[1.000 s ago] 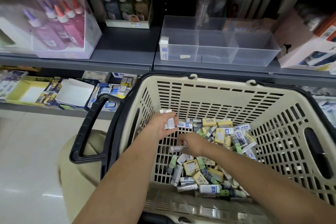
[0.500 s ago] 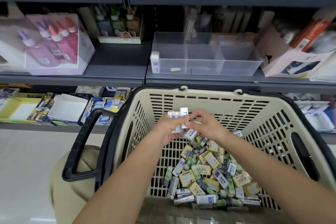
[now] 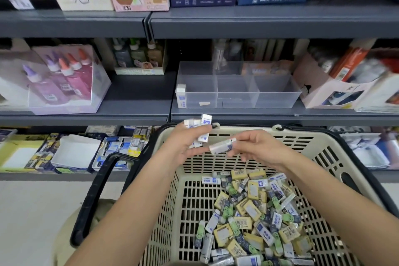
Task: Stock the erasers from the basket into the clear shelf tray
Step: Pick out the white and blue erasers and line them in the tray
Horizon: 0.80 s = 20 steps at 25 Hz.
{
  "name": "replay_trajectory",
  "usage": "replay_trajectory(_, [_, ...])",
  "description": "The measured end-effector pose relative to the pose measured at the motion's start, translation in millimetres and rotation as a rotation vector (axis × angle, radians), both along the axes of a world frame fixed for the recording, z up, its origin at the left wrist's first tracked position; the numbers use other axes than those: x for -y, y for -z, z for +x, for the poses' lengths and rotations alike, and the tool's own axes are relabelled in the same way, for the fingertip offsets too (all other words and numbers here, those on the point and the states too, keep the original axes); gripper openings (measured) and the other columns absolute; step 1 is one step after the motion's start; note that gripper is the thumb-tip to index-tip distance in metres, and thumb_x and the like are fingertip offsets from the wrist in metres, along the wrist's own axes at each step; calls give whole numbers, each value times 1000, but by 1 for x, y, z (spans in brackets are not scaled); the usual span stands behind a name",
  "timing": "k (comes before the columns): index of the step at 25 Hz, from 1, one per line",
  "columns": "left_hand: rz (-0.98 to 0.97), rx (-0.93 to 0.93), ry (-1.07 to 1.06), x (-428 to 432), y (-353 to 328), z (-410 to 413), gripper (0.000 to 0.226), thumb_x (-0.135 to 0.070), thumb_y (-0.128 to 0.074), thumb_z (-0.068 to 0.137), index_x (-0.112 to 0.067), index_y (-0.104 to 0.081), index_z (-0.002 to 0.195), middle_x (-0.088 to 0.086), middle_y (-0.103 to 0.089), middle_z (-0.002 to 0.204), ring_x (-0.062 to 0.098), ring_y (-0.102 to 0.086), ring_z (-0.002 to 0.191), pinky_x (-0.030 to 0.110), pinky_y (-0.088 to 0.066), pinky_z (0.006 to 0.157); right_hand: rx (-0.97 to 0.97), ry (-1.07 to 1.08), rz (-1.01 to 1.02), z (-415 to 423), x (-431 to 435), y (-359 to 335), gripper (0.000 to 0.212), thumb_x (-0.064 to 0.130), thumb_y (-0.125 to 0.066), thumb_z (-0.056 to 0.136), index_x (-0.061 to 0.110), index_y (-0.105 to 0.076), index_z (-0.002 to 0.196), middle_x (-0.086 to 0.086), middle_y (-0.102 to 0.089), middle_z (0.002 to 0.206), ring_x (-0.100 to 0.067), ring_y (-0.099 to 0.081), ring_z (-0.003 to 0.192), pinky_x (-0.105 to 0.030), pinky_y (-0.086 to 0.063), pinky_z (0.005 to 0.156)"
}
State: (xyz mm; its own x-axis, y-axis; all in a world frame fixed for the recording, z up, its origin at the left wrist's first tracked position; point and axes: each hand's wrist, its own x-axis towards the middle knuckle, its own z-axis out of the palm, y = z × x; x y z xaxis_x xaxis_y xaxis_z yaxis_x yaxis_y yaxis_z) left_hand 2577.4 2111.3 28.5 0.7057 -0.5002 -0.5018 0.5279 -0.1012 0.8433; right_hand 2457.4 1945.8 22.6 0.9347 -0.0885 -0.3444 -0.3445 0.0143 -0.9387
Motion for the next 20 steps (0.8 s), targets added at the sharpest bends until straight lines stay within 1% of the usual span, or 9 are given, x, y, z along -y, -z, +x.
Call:
replay_trajectory(2, [-20,90,-27,-2,0,1,23,-14,-75,77,-17,-63,96,1,-69,88,13,-65,78,25,-55,56,42,26,-75,7,0,-7,14,6,-54,90,2,-63,100,-4,-73,80,-8,-69,71,-14,-48,50])
replay_trajectory(3, [-29,119,-50,-4,0,2,19,-15,-74,78,-19,-63,94,0,-69,86,12,-65,76,24,-54,55,57,42,-90,12,-1,-11,11,7,-55,90,3,-63,97,-4,-73,79,-8,-69,70,-14,-48,50])
replay_trajectory(6, [-60,171,-119,-9,-1,11,25,-15,-73,80,-16,-62,102,9,-69,97,14,-65,81,22,-53,56,103,81,-112,27,-1,-19,6,5,-59,87,6,-64,91,-2,-73,72,-8,-69,65,-15,-50,52])
replay_trajectory(8, [-114,189,-189,-7,-6,24,34,-12,-72,80,-11,-59,111,10,-67,96,13,-64,78,21,-53,57,145,137,-141,43,-3,-26,7,3,-60,86,3,-64,91,-2,-71,69,-6,-67,61,-14,-52,54])
replay_trajectory(10, [-147,196,-293,-2,-12,40,37,-9,-70,81,-9,-57,115,7,-65,93,11,-62,75,20,-53,56,209,211,-188,65,-5,-35,8,2,-58,87,1,-62,94,-5,-68,70,-3,-66,59,-13,-53,56])
replay_trajectory(13, [-162,197,-449,4,-12,56,33,-8,-68,82,-11,-55,113,8,-64,98,12,-62,76,20,-52,56,301,311,-294,101,-3,-47,7,6,-58,89,12,-62,87,-5,-65,71,-2,-64,52,-15,-51,48])
replay_trajectory(15, [-166,211,-494,5,-7,62,32,-8,-68,82,-14,-55,111,8,-63,98,13,-62,75,22,-53,58,297,343,-388,123,3,-52,6,10,-58,90,14,-61,86,-5,-65,70,-4,-63,49,-16,-48,43])
replay_trajectory(17, [-185,230,-499,5,-2,66,27,-7,-68,82,-20,-55,103,6,-63,96,13,-63,76,21,-54,58,280,345,-439,143,8,-52,12,10,-57,90,17,-60,80,-5,-65,70,-3,-63,49,-16,-47,42])
replay_trajectory(20, [-178,266,-501,5,0,69,28,-7,-67,82,-23,-53,100,3,-64,92,11,-64,73,20,-54,57,247,357,-536,170,12,-53,20,12,-61,87,24,-58,71,-1,-67,73,-6,-66,58,-17,-46,43])
